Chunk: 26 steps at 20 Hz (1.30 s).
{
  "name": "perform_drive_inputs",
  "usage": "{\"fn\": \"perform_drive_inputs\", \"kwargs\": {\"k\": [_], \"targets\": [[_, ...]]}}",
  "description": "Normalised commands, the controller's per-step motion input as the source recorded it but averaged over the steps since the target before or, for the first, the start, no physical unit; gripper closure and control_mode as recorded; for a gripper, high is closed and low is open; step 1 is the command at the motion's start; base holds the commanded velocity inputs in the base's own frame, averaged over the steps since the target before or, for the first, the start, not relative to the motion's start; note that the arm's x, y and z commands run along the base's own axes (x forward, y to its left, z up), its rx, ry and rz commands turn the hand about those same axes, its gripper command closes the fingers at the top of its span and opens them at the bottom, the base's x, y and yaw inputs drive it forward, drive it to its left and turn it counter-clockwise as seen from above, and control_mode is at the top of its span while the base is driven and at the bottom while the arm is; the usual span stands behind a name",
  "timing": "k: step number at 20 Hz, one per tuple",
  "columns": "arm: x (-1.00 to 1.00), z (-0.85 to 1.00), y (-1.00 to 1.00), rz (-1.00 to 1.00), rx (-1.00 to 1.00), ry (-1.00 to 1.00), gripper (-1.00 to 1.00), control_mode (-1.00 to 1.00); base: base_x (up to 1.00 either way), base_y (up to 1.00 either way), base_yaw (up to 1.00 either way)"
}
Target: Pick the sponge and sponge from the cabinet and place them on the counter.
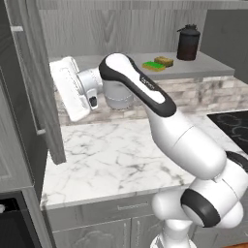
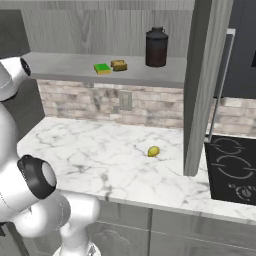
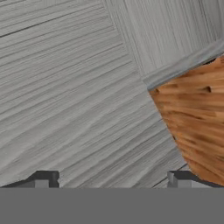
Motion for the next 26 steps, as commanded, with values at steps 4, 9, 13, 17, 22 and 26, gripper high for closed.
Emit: {"fn": "perform_drive_inputs", "kwargs": {"k": [4, 9, 13, 17, 22, 26], "targets": [[0.06, -0.15, 0.56, -0.06, -0.04, 0.0, -1.0, -1.0, 0.0, 0.0, 0.0], [0.0, -0.09, 0.49, -0.08, -0.07, -0.04, -1.0, -1.0, 0.0, 0.0, 0.0], [0.0, -0.04, 0.38, -0.03, -0.1, -0.04, -1.0, -1.0, 0.0, 0.0, 0.0], [0.0, -0.02, 0.16, 0.01, -0.08, 0.0, -1.0, -1.0, 0.0, 0.0, 0.0], [-0.01, 0.0, -0.09, 0.0, -0.02, 0.0, -1.0, -1.0, 0.0, 0.0, 0.0], [-0.14, 0.0, -0.58, 0.0, 0.0, 0.0, -1.0, -1.0, 0.0, 0.0, 0.0]]}}
